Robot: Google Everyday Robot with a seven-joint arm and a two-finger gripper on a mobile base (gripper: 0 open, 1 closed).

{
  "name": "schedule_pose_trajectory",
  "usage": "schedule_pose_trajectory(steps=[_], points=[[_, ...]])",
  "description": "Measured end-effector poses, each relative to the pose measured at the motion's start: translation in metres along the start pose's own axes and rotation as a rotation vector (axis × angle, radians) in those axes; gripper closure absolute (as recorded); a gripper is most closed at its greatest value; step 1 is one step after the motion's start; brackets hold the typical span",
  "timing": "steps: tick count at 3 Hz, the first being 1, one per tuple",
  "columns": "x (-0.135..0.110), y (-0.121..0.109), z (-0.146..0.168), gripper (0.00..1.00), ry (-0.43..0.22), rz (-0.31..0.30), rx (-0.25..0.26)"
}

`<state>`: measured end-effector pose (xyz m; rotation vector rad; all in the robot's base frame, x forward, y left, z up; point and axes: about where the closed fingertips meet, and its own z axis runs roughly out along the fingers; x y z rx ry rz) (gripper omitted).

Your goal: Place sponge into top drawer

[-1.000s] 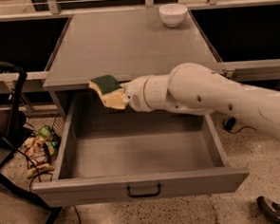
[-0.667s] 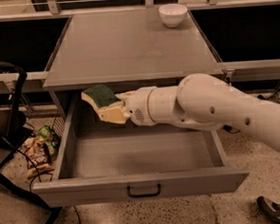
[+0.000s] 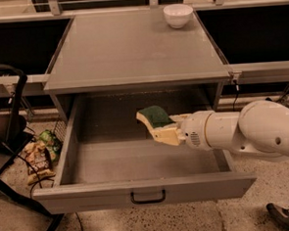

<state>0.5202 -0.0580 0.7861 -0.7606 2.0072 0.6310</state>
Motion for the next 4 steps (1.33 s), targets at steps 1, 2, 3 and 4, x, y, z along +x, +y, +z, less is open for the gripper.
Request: schedule_pose_trajectory(steps=[1, 2, 3, 4], points=[[0.026, -0.029, 0.028, 1.00, 0.053, 0.035, 0.063], [0.028, -0.038, 0.071, 1.00, 0.051, 0.016, 0.055], [0.038, -0.030, 0.105, 1.00, 0.058, -0.024, 0.021], [0.059, -0.023, 0.115, 1.00, 0.093, -0.031, 0.028]])
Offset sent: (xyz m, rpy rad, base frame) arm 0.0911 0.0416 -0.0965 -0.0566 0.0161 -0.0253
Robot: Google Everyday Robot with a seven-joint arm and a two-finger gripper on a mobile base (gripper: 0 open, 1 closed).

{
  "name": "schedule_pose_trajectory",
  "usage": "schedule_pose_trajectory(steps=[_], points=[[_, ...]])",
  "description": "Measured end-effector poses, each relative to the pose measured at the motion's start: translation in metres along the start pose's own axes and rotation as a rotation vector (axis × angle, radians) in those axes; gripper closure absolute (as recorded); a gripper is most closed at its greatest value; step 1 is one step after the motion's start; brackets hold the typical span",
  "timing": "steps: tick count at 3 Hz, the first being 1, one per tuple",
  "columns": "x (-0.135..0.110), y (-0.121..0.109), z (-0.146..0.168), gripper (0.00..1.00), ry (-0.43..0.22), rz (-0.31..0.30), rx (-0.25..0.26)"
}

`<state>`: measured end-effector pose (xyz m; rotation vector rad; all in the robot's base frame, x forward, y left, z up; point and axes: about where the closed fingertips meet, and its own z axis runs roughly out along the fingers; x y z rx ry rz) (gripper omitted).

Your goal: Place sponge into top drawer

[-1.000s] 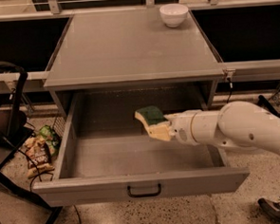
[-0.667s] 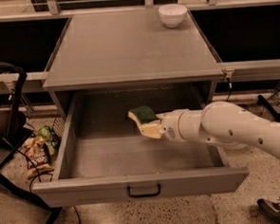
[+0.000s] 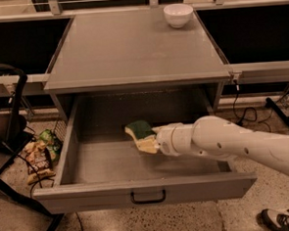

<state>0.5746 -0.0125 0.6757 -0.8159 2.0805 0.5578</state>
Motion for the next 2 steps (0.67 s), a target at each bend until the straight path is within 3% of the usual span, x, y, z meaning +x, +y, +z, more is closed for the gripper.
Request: schedule_pose_trajectory(steps=[1, 2], points=[[0.0052, 0.0025, 0.0022, 0.84, 0.009, -0.001, -0.001], [0.0052, 0.0025, 0.0022, 0.61, 0.009, -0.001, -0.001]])
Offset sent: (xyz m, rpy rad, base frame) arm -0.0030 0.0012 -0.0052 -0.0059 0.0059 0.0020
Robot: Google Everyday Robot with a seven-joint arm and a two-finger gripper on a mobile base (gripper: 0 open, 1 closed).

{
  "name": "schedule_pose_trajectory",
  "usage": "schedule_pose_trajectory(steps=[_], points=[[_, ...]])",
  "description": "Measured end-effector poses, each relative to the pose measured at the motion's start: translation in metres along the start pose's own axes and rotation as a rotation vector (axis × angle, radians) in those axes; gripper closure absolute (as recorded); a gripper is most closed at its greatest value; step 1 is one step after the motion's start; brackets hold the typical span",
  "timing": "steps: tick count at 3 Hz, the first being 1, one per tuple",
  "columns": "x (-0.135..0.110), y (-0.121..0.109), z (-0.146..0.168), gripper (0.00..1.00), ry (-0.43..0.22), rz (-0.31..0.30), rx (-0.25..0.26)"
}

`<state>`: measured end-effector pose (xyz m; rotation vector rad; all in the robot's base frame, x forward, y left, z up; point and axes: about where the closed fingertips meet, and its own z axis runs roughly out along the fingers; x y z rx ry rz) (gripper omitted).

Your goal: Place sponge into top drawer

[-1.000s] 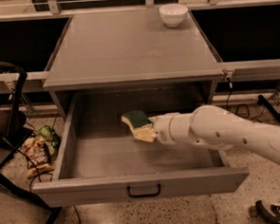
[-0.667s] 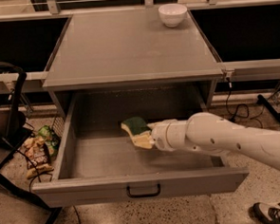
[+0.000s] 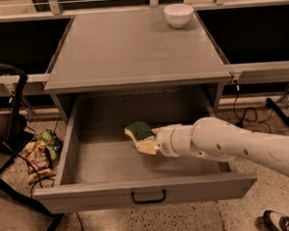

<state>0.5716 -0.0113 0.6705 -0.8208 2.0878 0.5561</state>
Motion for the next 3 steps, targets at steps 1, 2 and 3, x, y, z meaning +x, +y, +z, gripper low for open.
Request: schedule_pose_trajectory(steps=[1, 2, 3], points=[[0.0000, 0.0000, 0.0000, 0.30, 0.000, 0.000, 0.000], [0.0000, 0.0001, 0.0000, 0.06, 0.000, 0.000, 0.000], [-0.0001, 0.0002, 0.0001, 0.00, 0.000, 0.000, 0.000]])
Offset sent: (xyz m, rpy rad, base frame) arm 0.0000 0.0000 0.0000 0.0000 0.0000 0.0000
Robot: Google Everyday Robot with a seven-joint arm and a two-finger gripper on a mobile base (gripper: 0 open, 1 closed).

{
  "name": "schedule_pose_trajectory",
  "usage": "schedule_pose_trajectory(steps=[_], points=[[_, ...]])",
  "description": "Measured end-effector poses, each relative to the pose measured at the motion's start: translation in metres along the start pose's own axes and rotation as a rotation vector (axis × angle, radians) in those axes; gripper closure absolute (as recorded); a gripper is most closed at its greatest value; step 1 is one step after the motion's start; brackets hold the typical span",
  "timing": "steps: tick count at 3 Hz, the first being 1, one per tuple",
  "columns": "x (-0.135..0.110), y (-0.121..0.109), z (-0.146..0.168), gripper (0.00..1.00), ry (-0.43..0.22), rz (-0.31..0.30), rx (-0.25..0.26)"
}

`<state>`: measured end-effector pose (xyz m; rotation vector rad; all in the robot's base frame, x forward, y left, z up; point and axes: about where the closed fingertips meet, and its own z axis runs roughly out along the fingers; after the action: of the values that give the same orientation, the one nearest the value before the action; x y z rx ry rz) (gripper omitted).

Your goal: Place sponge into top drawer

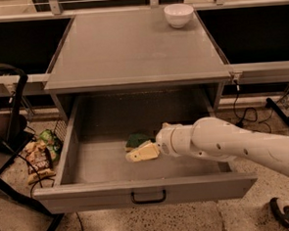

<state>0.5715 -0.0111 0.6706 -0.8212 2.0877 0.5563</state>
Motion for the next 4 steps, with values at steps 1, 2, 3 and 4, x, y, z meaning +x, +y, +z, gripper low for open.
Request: schedule_pose_trajectory(steps=[1, 2, 3, 4], points=[[0.000, 0.001, 0.000, 0.00, 0.000, -0.002, -0.005], [-0.001, 0.005, 0.001, 0.00, 0.001, -0.017, -0.038], [-0.002, 0.008, 0.001, 0.00, 0.002, -0.028, -0.071], [-0.002, 0.011, 0.002, 0.00, 0.006, -0.040, -0.097]])
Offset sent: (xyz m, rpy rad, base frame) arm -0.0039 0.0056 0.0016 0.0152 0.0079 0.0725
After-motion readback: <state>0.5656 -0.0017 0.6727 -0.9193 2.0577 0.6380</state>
